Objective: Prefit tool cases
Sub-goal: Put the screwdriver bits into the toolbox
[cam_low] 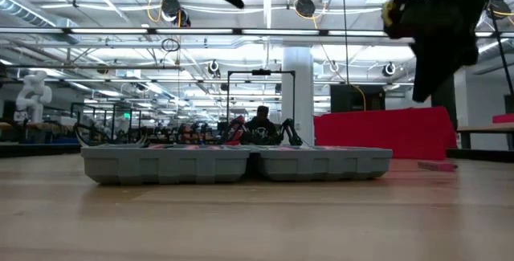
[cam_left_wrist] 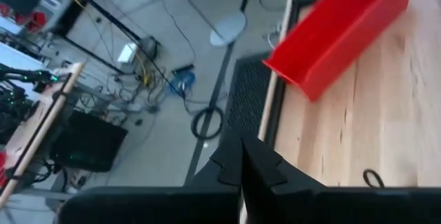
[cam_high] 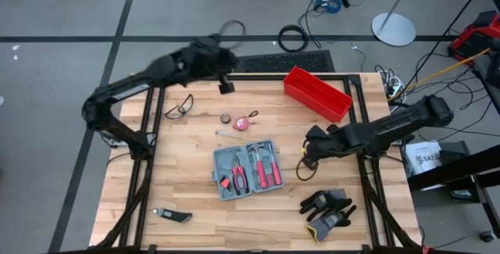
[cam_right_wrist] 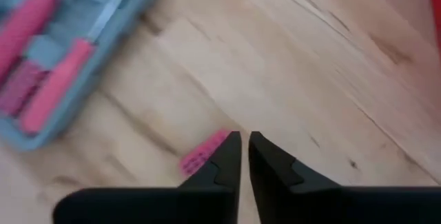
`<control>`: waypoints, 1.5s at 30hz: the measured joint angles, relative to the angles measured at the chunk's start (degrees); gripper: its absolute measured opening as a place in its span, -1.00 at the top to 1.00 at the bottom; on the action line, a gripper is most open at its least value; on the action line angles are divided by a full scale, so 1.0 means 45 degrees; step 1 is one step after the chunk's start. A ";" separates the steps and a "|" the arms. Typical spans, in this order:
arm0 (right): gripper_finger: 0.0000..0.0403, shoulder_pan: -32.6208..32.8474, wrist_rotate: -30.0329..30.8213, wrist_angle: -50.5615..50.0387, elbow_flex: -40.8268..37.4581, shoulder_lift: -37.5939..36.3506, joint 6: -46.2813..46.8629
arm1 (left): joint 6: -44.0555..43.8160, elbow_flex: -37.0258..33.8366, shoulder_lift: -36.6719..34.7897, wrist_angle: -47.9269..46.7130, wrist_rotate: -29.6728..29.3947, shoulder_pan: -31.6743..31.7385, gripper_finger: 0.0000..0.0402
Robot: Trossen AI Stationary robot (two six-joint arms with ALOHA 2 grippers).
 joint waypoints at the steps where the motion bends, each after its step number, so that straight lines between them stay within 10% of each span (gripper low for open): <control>1: 0.85 0.0182 -0.0001 -0.0008 0.0000 -0.0218 0.0002 | 0.0003 0.0001 -0.0250 -0.0055 0.0258 0.0163 1.00; 13: 0.28 0.2950 -0.0597 0.1437 -0.0452 0.1542 0.5570 | 0.0359 -0.0210 -0.0770 -0.1806 0.0560 0.1845 0.66; 25: 0.06 0.1201 -0.1286 0.2617 -0.0481 0.4514 0.6977 | 0.0894 -0.0601 -0.0751 -0.0588 0.4053 0.4068 0.64; 32: 0.18 0.0568 -0.2314 0.2949 -0.0418 0.5059 0.6994 | 0.0878 -0.0597 -0.0751 -0.0627 0.4943 0.4466 0.64; 38: 0.75 0.0499 -0.2258 0.3217 -0.0413 0.5173 0.6667 | 0.0900 -0.0597 -0.0751 -0.0580 0.5472 0.4480 0.64; 45: 0.75 0.0504 -0.2008 0.2574 0.0183 0.5222 0.6832 | 0.1270 -0.0597 -0.0751 -0.0575 0.5472 0.4500 0.64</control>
